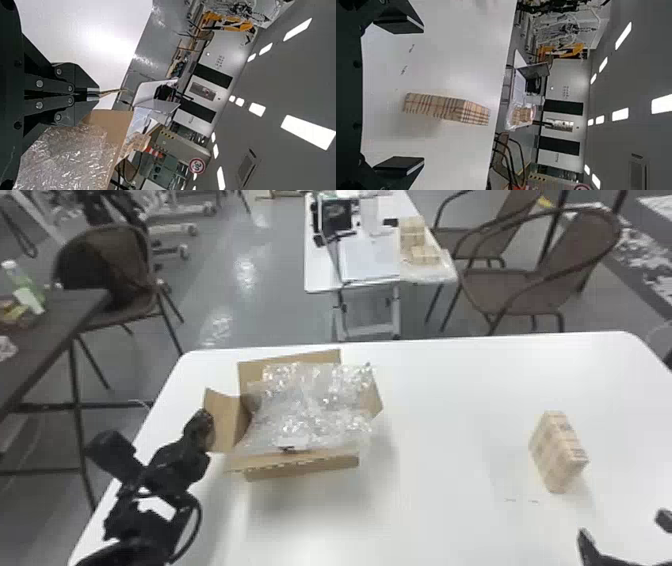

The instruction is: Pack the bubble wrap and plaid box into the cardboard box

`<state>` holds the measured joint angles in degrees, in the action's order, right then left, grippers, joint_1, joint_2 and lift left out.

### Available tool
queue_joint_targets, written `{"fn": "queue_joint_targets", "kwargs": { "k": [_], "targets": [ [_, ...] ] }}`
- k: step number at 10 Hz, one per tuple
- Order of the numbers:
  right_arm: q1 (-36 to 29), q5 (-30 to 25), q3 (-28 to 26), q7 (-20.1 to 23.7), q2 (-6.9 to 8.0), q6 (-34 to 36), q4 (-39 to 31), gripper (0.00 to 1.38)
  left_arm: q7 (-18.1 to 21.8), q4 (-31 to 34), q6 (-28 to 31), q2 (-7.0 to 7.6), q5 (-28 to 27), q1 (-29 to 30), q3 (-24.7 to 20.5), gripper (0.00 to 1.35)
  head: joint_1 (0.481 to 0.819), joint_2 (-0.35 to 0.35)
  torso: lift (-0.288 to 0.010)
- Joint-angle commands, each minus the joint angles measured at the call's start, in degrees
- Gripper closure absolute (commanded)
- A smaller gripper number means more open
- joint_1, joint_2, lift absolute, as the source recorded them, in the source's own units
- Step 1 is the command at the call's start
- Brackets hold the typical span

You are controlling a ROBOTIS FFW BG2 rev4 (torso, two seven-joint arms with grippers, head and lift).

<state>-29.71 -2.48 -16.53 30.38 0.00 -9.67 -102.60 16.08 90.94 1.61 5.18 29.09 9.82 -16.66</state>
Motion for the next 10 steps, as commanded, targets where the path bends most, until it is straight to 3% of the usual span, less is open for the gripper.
{"fn": "queue_joint_targets", "kwargs": {
  "k": [1, 6, 10],
  "targets": [
    [1.6, 0.7, -2.3, -0.1, 0.05, -0.2, 2.9, 0.13, 0.0, 0.0, 0.1, 0.00, 0.0, -0.2, 0.1, 1.21, 0.695, 0.112, -0.089],
    [13.1, 0.3, -3.9, -1.2, 0.05, -0.2, 14.1, 0.12, 0.0, -0.1, 0.4, 0.00, 0.0, -0.4, 0.5, 1.21, 0.695, 0.047, -0.089],
    [19.7, -0.3, -1.1, -1.1, 0.05, 1.1, 20.7, 0.13, 0.0, -0.1, 0.5, -0.09, 0.0, -0.4, 0.5, 1.21, 0.695, 0.054, -0.089]
  ]
}}
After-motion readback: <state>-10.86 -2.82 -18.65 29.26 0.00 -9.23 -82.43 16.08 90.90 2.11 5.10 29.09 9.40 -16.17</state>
